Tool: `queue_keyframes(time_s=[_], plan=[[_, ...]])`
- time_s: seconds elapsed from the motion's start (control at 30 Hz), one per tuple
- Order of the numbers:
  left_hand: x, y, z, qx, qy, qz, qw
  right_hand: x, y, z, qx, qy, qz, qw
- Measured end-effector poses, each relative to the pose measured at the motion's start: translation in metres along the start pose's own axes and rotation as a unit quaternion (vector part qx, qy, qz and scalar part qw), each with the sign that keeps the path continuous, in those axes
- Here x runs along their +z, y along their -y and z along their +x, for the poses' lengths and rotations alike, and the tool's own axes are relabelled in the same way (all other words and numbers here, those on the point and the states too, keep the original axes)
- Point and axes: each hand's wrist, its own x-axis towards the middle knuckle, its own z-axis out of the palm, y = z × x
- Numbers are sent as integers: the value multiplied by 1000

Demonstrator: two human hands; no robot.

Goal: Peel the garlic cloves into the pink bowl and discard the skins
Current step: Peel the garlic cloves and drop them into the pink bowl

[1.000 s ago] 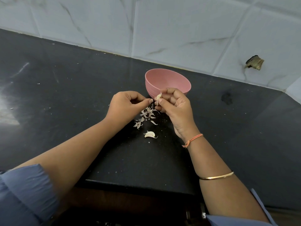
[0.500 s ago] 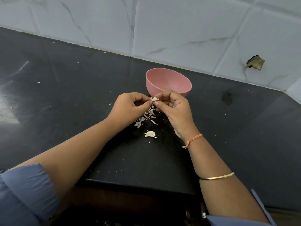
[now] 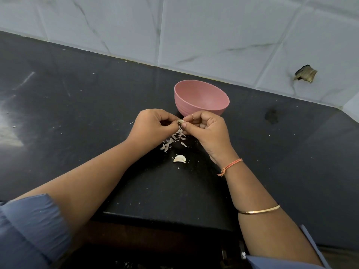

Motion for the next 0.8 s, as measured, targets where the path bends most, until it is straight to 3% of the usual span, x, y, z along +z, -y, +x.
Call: queue_keyframes(time_s=[0.5,0.8], plan=[[-1,-2,-3,73,72,140,985,0,-2,-1,30,-5,-35,999],[-1,-1,-3,2,65,31,997,-1,2,-1,46,8,31,998]])
